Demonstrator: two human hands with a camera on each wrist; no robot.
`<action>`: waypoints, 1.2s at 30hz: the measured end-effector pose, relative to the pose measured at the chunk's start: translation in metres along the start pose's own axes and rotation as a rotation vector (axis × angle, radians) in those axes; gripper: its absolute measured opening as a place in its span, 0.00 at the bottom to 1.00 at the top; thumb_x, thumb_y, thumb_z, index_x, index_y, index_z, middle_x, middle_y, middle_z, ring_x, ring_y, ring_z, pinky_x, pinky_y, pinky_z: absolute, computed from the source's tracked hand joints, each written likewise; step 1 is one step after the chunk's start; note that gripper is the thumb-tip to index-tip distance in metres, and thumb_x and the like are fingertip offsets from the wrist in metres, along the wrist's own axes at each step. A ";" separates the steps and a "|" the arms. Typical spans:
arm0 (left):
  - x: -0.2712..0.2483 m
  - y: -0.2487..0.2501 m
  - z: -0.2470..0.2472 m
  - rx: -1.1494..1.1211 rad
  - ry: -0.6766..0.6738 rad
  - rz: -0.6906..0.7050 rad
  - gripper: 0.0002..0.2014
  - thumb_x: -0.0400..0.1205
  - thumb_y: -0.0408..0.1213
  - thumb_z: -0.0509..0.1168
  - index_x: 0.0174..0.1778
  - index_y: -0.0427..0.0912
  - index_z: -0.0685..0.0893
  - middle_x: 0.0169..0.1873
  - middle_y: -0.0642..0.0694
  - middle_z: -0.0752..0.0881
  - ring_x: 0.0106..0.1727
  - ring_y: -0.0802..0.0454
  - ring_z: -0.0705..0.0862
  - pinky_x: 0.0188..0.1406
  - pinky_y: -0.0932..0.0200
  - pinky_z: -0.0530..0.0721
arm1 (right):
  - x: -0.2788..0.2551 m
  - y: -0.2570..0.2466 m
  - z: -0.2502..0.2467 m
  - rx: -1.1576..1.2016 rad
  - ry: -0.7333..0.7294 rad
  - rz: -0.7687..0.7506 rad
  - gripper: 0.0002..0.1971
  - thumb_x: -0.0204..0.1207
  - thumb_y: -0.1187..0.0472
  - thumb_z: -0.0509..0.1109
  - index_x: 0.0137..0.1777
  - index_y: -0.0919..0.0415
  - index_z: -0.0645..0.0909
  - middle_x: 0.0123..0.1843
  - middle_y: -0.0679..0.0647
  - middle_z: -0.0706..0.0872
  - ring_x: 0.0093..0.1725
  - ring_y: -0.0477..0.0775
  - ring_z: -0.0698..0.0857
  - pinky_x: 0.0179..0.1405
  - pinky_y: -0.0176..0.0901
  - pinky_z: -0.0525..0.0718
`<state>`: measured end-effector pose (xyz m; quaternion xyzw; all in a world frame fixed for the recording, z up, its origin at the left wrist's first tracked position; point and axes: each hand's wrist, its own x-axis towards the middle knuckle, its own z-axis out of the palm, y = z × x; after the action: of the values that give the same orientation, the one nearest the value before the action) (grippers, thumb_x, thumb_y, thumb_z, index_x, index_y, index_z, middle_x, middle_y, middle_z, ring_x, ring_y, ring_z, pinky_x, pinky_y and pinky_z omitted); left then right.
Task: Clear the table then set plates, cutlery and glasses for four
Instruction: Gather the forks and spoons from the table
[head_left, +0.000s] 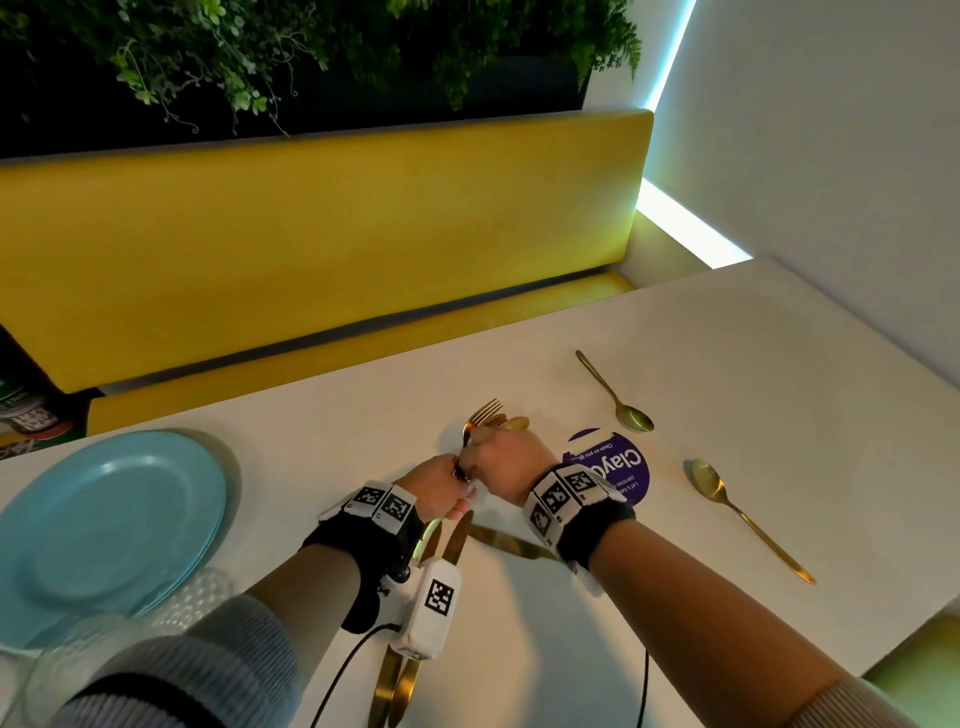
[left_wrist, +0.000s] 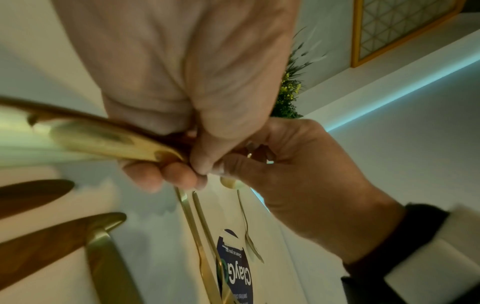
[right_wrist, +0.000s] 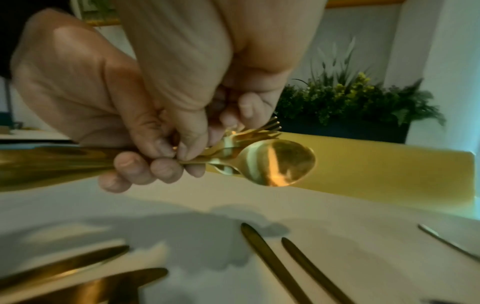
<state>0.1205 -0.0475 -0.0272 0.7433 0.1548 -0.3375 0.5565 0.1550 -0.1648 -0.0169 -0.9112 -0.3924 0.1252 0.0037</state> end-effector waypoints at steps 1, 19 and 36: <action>0.002 0.000 -0.001 -0.017 0.010 -0.011 0.15 0.84 0.19 0.49 0.35 0.41 0.69 0.30 0.45 0.72 0.28 0.54 0.69 0.27 0.64 0.67 | 0.000 0.004 0.002 0.056 0.023 0.066 0.12 0.81 0.62 0.59 0.58 0.58 0.83 0.58 0.55 0.81 0.58 0.57 0.81 0.50 0.47 0.80; 0.014 0.001 -0.016 -0.169 0.141 -0.052 0.11 0.87 0.33 0.52 0.40 0.41 0.74 0.32 0.46 0.76 0.30 0.56 0.72 0.31 0.64 0.73 | -0.022 0.081 0.061 0.333 -0.201 0.927 0.12 0.78 0.51 0.68 0.54 0.59 0.84 0.40 0.50 0.84 0.39 0.49 0.84 0.34 0.37 0.82; 0.028 0.014 -0.012 -0.082 0.322 0.132 0.07 0.86 0.29 0.54 0.55 0.38 0.75 0.45 0.42 0.83 0.37 0.54 0.81 0.38 0.66 0.79 | -0.014 0.047 -0.007 -0.099 0.014 0.038 0.10 0.79 0.67 0.63 0.56 0.66 0.83 0.56 0.62 0.79 0.55 0.60 0.79 0.45 0.48 0.83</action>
<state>0.1537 -0.0448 -0.0340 0.7729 0.2064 -0.1704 0.5753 0.1808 -0.2066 -0.0123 -0.9185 -0.3805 0.0994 -0.0413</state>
